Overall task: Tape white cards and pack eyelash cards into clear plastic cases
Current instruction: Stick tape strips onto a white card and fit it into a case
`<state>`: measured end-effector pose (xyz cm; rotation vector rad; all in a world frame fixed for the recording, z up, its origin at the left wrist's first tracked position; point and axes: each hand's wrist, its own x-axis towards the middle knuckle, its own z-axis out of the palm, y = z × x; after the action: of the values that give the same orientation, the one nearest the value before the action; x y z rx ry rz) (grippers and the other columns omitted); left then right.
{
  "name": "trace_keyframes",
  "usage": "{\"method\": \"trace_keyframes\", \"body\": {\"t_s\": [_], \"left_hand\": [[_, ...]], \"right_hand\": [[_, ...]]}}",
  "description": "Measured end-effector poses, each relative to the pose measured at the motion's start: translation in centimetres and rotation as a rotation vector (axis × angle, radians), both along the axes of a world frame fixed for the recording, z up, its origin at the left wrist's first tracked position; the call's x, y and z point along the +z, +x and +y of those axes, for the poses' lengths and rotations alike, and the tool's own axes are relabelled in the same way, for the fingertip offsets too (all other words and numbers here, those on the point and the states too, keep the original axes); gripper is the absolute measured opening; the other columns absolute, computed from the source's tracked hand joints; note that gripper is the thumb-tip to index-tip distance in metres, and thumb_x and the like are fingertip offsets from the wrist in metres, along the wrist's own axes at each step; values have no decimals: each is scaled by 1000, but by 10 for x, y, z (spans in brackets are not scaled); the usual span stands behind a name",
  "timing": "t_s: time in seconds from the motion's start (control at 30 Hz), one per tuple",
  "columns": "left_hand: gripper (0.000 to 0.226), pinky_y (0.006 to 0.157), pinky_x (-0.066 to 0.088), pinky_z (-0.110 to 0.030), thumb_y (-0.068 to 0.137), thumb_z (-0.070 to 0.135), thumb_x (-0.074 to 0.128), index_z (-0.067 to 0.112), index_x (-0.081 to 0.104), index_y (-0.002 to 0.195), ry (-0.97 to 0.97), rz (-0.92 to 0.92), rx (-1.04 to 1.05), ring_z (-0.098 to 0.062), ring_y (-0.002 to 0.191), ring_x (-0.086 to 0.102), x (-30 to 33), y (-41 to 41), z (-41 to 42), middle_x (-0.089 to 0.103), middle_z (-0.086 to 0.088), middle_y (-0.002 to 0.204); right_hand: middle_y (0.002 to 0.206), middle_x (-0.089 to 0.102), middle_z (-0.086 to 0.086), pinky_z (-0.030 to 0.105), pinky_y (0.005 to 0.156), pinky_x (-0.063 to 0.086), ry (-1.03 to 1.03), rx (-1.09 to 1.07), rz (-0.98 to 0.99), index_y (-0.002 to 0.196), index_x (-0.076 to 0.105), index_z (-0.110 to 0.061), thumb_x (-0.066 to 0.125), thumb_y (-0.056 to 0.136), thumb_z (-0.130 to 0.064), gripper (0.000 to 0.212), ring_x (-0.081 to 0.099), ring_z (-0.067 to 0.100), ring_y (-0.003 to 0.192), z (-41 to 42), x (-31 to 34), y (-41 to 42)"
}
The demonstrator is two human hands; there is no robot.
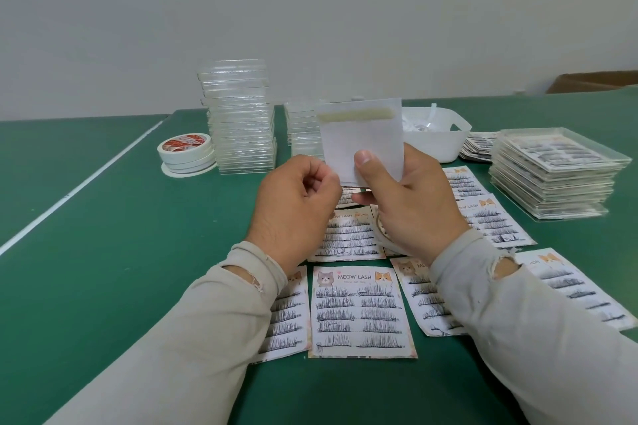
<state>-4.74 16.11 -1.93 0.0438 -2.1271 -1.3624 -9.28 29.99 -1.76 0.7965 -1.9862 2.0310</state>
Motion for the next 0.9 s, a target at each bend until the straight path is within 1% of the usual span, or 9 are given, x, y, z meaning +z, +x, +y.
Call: {"method": "trace_keyframes", "body": {"t_s": [0.1,0.23,0.33,0.43,0.5,0.57,0.77,0.83,0.9], "left_hand": [[13,45,47,-23,95,10,64,13,64,82,191,20,-89,-8,47,57,5,3,3,60,3,56],[15,43,46,-21,102,12,56,13,62,89,345,56,-100,-6,51,58,10,2,-2,63,2,65],[25,50,47,-22,106,24,50,20,64,86,190,48,27,-9,57,61,6,-1,-6,65,3,74],[22,62,51,-26,100,28,59,23,64,78,-13,-3,43,-17,66,64,0,-2,-7,64,7,70],[19,61,49,-20,93,28,69,24,64,75,-47,-19,29,-9,61,57,-2,-1,-4,60,12,65],[20,59,47,-16,90,29,74,25,63,74,-48,-14,37,-2,58,50,-3,-2,-3,57,14,64],[21,55,41,-10,91,21,72,22,63,72,-33,1,-25,1,55,46,0,0,-1,55,15,62],[21,54,42,-9,92,17,71,21,65,72,72,3,-99,2,53,46,2,0,1,55,17,59],[20,53,42,-11,94,14,69,19,67,75,224,1,-187,1,51,47,5,0,2,57,15,58]], "right_hand": [[88,74,-18,24,68,60,-8,1,-25,103,69,-30,59,103,-23,12,70,3,85,0,0,0],[94,78,-9,25,65,60,-87,1,-141,100,70,-27,60,102,-22,11,74,10,87,1,1,-3],[90,77,-19,23,63,59,-130,8,-179,97,69,-29,59,102,-22,14,74,5,86,2,3,-3],[92,77,-19,24,64,59,-134,10,-181,98,69,-30,59,103,-21,14,74,6,88,2,4,-3],[93,77,-17,24,64,60,-124,7,-170,98,69,-30,59,102,-21,15,74,6,89,2,4,-2],[94,77,-16,24,64,60,-118,7,-163,97,70,-31,59,102,-21,15,74,7,89,2,4,-2],[99,76,-9,25,66,60,-60,-22,-139,98,70,-29,60,101,-25,11,72,11,92,2,0,-4],[96,75,-6,25,66,60,-18,-39,-109,98,70,-27,60,101,-23,11,72,10,87,2,0,-5],[93,76,-3,29,66,62,50,-46,-99,97,72,-23,61,100,-21,12,73,16,86,3,1,-5]]}}
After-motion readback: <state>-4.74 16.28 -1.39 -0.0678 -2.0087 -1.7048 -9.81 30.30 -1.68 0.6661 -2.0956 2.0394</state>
